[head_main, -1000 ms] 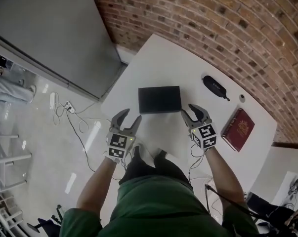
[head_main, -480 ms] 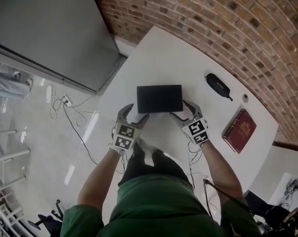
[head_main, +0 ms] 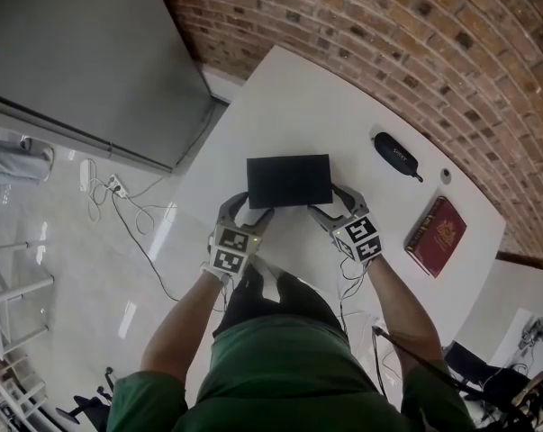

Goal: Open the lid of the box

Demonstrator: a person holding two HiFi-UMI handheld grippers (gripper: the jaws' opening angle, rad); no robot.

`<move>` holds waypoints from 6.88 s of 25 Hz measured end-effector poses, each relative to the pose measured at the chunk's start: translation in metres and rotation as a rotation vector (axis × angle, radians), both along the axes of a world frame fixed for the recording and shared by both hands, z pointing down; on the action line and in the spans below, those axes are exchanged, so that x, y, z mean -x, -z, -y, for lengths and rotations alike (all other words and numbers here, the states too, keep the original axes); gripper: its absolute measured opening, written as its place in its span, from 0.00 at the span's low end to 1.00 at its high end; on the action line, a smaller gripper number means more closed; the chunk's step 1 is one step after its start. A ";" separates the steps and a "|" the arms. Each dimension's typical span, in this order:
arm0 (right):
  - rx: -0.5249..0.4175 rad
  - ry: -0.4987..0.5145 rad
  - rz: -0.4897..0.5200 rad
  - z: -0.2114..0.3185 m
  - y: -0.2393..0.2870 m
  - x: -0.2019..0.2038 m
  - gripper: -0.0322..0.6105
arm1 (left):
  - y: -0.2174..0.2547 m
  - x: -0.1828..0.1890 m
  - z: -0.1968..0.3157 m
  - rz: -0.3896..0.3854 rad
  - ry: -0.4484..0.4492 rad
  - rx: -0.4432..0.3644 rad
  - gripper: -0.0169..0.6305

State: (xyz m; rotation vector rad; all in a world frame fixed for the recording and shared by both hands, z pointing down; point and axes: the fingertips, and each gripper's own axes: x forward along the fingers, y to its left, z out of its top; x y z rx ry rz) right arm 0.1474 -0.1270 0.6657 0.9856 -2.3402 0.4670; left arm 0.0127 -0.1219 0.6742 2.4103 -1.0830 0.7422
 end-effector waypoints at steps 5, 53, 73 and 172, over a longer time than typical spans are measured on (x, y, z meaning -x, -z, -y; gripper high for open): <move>0.037 -0.009 0.017 -0.002 0.001 0.001 0.53 | 0.001 0.002 -0.001 -0.035 0.011 0.028 0.45; -0.143 -0.104 0.082 0.069 0.079 -0.011 0.32 | 0.111 0.016 0.062 -0.126 0.070 -0.178 0.33; -0.057 -0.295 0.218 0.133 0.077 -0.023 0.17 | 0.088 0.082 0.046 -0.114 0.194 -0.077 0.32; -0.649 -0.380 0.320 0.046 0.326 -0.056 0.06 | 0.336 0.069 0.068 -0.266 0.313 -0.619 0.08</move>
